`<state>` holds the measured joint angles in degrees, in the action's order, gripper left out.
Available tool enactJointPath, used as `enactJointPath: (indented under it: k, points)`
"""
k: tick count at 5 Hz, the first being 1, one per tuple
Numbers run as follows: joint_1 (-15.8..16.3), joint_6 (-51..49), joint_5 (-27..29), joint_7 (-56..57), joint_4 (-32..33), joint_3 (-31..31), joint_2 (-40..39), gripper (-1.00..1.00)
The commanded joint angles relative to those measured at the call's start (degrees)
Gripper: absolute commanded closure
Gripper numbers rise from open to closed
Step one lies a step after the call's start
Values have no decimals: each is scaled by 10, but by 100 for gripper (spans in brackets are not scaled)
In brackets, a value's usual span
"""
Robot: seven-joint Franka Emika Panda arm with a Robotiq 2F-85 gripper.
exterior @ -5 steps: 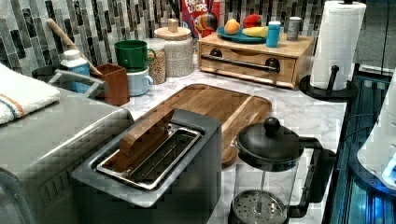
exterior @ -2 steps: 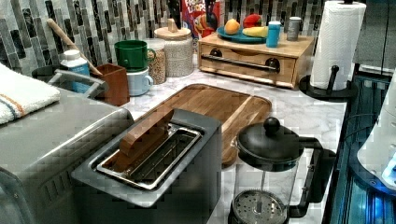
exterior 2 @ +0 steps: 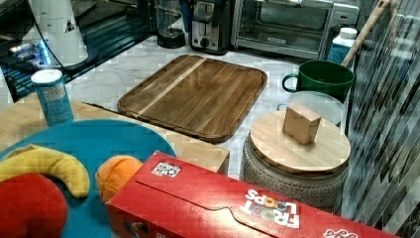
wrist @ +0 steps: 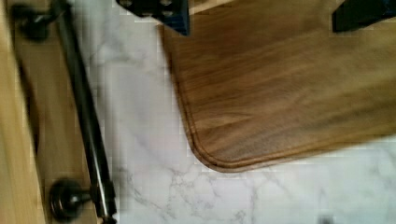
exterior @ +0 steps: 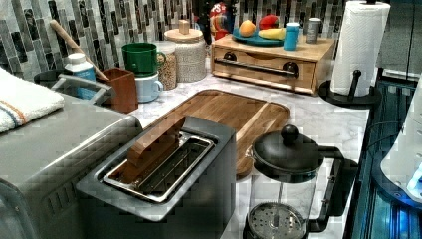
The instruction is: Open the drawer.
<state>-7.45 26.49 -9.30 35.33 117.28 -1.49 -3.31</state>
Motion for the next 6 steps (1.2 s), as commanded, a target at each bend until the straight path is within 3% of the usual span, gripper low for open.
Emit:
enactJointPath:
  k: [1,6]
  points:
    - [-47,109,-33,201,13,48,-11,-100]
    - [-99,250,-34,278,43,49,-80,-100]
